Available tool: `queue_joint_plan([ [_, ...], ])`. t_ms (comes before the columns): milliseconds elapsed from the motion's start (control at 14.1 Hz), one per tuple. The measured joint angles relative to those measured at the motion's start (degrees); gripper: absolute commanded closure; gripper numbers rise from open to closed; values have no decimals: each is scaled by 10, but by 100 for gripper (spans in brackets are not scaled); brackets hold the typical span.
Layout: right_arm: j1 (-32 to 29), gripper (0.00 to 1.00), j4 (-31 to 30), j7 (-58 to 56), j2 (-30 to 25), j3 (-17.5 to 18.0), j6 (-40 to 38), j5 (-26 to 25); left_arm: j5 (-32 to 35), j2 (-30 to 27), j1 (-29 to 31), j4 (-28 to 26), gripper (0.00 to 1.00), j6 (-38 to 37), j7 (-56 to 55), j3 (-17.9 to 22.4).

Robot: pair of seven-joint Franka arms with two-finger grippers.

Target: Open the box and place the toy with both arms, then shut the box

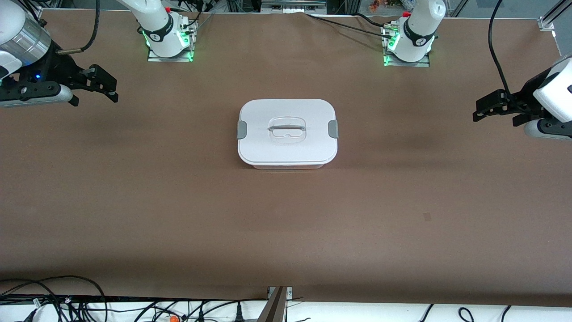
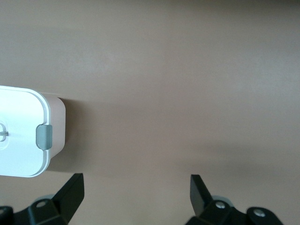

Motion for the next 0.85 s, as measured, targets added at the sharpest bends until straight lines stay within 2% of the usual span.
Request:
queue_joint_plan([
  [850, 0, 0, 0, 0, 0, 0, 0, 0, 0, 7, 0, -11, 0, 1, -18, 0],
])
